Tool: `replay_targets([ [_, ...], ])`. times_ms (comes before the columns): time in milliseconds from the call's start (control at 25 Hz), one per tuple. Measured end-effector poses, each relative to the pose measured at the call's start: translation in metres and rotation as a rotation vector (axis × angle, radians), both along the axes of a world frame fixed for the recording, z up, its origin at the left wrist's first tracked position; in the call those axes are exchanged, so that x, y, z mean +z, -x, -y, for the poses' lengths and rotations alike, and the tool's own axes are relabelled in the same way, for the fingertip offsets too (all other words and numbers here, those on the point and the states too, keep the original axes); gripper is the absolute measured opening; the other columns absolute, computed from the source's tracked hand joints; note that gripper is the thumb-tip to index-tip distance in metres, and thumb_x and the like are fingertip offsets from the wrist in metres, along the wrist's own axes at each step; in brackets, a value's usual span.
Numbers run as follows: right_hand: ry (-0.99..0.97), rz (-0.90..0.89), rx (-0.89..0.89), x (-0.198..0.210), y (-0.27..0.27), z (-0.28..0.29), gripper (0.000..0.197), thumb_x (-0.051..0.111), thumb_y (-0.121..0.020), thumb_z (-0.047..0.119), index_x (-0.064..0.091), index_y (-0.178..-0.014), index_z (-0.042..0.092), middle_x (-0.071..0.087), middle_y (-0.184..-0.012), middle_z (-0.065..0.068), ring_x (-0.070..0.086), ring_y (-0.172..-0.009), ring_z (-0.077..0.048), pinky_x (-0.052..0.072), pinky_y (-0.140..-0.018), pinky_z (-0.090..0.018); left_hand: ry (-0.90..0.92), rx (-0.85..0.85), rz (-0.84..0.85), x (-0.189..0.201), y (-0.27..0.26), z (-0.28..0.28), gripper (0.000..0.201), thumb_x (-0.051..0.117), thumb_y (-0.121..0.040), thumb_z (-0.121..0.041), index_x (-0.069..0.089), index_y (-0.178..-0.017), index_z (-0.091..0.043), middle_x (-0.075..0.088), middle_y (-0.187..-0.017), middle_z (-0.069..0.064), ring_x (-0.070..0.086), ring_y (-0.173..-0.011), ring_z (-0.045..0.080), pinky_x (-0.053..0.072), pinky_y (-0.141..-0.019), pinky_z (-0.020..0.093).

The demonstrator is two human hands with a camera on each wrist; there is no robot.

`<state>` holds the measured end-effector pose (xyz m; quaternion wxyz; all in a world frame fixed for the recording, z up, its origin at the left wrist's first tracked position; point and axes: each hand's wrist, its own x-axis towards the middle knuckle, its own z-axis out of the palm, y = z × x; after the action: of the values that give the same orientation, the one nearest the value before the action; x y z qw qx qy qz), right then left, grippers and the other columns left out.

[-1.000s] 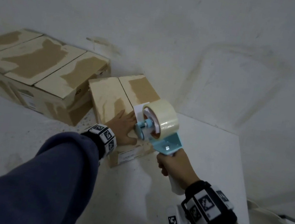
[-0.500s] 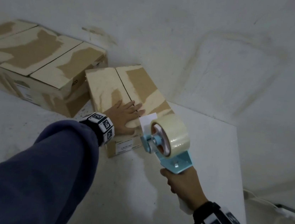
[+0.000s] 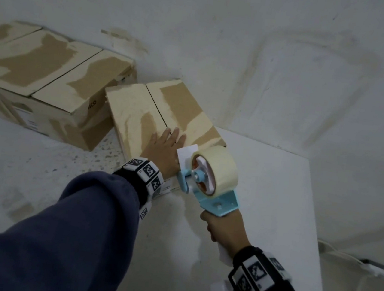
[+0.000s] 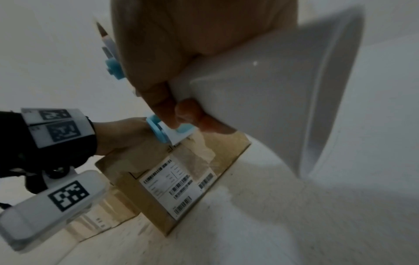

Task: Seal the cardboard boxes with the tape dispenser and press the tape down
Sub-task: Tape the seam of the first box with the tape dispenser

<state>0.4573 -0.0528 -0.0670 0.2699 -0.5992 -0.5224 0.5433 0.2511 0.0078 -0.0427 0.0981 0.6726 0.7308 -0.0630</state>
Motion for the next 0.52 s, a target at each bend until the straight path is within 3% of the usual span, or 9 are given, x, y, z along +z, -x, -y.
replay_targets([
  [240,0.010,-0.007,0.021,-0.011,0.002,-0.010,0.018,0.063,-0.071,-0.002,0.050,-0.065,0.009,0.049,-0.053,-0.006,0.040,-0.044,-0.017,0.033,-0.040,-0.023,-0.016,-0.014,-0.020,0.002,0.001,-0.001,0.068,0.029,-0.096,-0.043,-0.003,-0.150,-0.018,-0.006,-0.160,0.004,-0.002,-0.147,0.026,0.008,-0.118,0.047],
  [520,0.074,-0.041,0.032,-0.019,-0.007,-0.010,0.021,0.064,-0.071,-0.003,0.049,-0.061,0.008,0.049,-0.045,-0.004,0.040,-0.036,-0.016,0.033,-0.040,-0.025,-0.027,-0.029,-0.024,0.000,0.005,-0.003,0.081,0.033,-0.089,-0.061,0.001,-0.150,-0.018,-0.001,-0.160,0.006,0.002,-0.147,0.027,0.009,-0.119,0.047],
])
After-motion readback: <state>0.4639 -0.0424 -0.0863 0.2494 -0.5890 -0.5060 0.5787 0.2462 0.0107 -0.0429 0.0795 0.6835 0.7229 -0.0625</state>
